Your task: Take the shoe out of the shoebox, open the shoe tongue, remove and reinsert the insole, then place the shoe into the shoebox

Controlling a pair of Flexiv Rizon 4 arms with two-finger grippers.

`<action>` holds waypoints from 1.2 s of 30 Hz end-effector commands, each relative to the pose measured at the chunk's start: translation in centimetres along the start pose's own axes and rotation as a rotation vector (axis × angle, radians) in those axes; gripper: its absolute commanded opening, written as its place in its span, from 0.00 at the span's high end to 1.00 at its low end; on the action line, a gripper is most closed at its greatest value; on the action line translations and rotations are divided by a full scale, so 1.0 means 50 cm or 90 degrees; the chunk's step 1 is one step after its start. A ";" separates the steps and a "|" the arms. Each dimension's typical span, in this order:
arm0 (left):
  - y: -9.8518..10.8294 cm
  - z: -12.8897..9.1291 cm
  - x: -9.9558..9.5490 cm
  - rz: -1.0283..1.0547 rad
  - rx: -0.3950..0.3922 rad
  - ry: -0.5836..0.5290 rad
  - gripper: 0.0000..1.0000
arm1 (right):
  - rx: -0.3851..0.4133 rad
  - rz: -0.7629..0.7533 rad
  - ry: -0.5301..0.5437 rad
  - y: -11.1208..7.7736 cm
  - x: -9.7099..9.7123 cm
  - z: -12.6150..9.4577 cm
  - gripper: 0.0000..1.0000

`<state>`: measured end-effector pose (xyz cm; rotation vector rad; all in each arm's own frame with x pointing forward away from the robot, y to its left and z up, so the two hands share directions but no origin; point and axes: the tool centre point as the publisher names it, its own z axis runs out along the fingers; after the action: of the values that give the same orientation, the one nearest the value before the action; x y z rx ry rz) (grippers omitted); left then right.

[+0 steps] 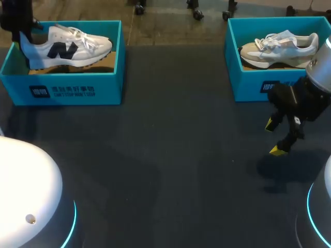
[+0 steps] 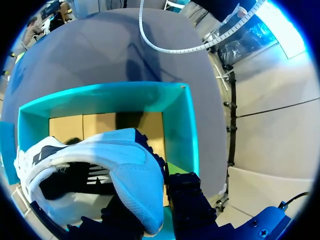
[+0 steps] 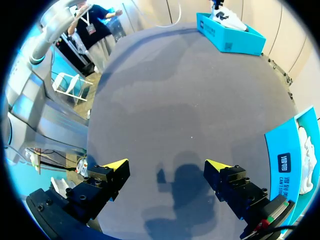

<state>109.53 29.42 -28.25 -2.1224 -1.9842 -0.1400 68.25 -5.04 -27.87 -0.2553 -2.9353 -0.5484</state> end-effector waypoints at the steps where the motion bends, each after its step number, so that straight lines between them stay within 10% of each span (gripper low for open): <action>1: -0.008 0.006 -0.004 0.001 -0.006 0.001 1.00 | 0.001 0.000 0.000 0.000 0.001 0.000 0.00; 36: -0.050 0.087 -0.021 0.063 -0.046 0.012 1.00 | 0.001 0.000 0.000 0.000 0.001 0.000 0.00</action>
<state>107.07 29.44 -32.24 -2.2383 -1.8819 -0.1952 68.25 -5.04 -27.87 -0.2552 -2.9353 -0.5484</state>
